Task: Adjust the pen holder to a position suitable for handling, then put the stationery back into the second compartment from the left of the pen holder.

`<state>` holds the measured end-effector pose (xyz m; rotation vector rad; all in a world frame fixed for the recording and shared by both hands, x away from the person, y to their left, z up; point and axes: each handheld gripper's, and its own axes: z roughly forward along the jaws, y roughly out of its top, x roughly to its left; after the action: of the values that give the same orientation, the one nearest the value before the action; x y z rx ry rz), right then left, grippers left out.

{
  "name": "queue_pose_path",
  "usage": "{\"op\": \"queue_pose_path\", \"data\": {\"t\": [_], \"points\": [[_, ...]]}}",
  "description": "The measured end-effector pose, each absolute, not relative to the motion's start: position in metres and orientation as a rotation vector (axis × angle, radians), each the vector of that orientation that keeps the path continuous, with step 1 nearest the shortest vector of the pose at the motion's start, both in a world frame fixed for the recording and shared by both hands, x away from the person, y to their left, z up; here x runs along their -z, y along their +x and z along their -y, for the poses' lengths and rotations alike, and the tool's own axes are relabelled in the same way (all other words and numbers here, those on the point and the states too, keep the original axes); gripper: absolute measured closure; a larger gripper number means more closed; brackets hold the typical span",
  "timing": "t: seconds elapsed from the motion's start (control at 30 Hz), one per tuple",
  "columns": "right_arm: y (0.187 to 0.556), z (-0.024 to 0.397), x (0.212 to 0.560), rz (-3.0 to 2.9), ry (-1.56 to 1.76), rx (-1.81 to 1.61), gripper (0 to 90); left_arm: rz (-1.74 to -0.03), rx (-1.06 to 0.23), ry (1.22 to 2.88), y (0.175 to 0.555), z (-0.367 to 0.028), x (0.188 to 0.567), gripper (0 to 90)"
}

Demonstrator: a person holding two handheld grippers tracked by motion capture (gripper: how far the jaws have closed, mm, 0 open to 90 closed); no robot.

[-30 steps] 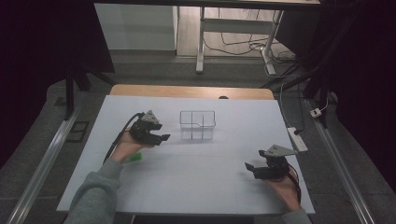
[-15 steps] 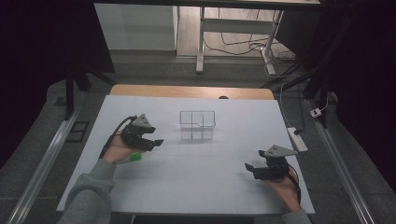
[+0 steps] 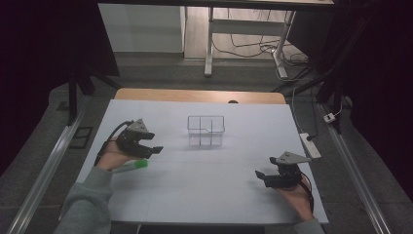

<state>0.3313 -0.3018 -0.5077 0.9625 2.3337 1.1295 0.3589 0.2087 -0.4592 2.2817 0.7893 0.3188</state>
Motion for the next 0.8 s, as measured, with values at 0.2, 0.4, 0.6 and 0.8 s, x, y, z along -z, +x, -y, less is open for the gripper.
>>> {"op": "queue_pose_path", "data": {"t": [0.2, 0.4, 0.6, 0.8], "points": [[0.332, 0.301, 0.509, -2.339, 0.963, -1.124, 18.1, -0.804, -0.313, 2.306, 0.360, -0.212, 0.462, 32.0], [0.332, 0.300, 0.509, -2.340, 0.959, -1.119, 18.2, -0.828, -0.307, 2.308, 0.358, -0.221, 0.464, 31.8], [0.333, 0.299, 0.509, -2.343, 0.958, -1.119, 18.2, -0.825, -0.316, 2.326, 0.355, -0.226, 0.463, 31.7], [0.333, 0.299, 0.510, -2.355, 0.951, -1.118, 18.2, -0.816, -0.323, 2.359, 0.357, -0.233, 0.469, 31.8]]}}
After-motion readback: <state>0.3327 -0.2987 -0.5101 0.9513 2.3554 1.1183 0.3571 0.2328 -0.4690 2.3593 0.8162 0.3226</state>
